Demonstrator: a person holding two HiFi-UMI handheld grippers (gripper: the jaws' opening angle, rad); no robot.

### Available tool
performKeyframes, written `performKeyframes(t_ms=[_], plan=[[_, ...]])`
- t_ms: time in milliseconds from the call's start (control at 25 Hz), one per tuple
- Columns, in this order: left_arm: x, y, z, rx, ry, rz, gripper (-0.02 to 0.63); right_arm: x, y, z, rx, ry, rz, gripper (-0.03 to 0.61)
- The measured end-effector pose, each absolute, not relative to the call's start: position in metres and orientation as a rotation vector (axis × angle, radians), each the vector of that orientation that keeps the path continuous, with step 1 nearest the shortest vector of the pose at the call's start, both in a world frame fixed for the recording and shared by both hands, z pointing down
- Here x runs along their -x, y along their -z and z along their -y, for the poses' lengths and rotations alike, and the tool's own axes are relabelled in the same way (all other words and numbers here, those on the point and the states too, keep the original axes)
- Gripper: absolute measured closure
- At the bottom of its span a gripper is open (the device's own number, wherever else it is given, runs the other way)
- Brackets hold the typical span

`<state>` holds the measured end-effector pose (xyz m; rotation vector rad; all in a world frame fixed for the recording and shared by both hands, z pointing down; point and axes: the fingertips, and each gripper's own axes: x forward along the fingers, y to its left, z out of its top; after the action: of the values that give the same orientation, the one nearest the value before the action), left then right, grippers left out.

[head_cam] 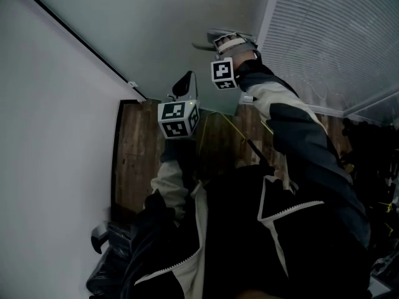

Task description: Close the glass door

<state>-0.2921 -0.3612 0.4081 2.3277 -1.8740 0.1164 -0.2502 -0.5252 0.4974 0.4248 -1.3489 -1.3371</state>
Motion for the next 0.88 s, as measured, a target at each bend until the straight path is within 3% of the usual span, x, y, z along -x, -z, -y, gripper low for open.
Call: performKeyframes(t_ms=[880], plan=[[0.309,-0.426,0.391,-2.115,-0.128,2.033,0.609,0.243,-0.499,0.664,-0.418,1.328,1.287,0.453]])
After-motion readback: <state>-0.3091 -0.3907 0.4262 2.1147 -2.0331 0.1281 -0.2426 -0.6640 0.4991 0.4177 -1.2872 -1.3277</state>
